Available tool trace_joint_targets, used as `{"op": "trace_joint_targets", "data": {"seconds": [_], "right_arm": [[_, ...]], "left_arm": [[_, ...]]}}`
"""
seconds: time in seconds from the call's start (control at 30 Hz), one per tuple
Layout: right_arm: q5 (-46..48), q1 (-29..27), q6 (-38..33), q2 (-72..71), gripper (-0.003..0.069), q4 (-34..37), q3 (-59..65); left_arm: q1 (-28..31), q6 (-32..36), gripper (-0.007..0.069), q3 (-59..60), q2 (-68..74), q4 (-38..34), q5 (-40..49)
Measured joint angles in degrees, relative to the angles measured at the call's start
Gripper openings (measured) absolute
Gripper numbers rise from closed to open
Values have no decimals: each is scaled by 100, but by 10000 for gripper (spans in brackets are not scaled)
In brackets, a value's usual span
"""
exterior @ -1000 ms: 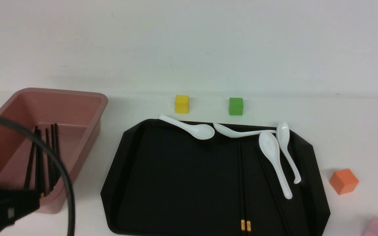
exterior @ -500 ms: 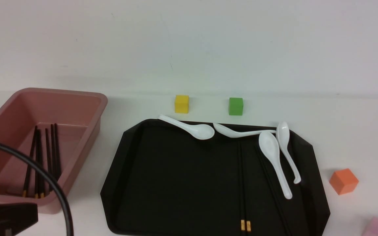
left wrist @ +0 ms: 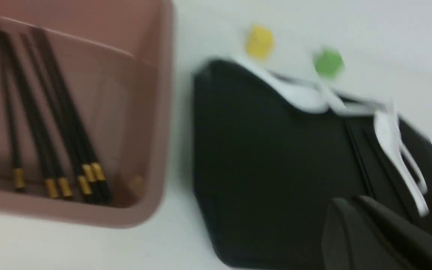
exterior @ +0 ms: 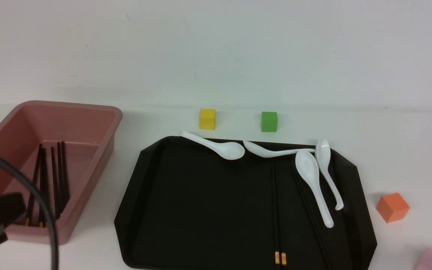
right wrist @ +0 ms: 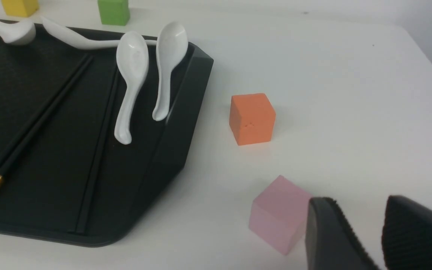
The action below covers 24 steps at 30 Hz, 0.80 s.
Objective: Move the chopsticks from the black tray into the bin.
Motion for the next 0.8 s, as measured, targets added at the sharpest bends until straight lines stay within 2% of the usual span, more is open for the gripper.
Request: {"op": "trace_joint_targets", "data": {"seconds": [0.2, 0.23, 0.27, 0.37, 0.5, 0.8], "right_arm": [[0, 0, 0, 0, 240, 0, 0], [0, 0, 0, 0, 240, 0, 0], [0, 0, 0, 0, 240, 0, 0], [0, 0, 0, 0, 240, 0, 0], [0, 0, 0, 0, 240, 0, 0], [0, 0, 0, 0, 240, 0, 0]], "left_arm": [[-446, -1608, -10, 1208, -1074, 1525, -908], [-582, -2233, -10, 1636, -1374, 2164, -1169], [-652, -2601, -9, 1893, -1575, 2513, -1311], [-762, -3330, -8, 2509, -2084, 3161, -1604], [-783, -3619, -1, 2913, -2708, 3327, -1528], [-783, -3637, 5, 2936, -3041, 3611, -858]]}}
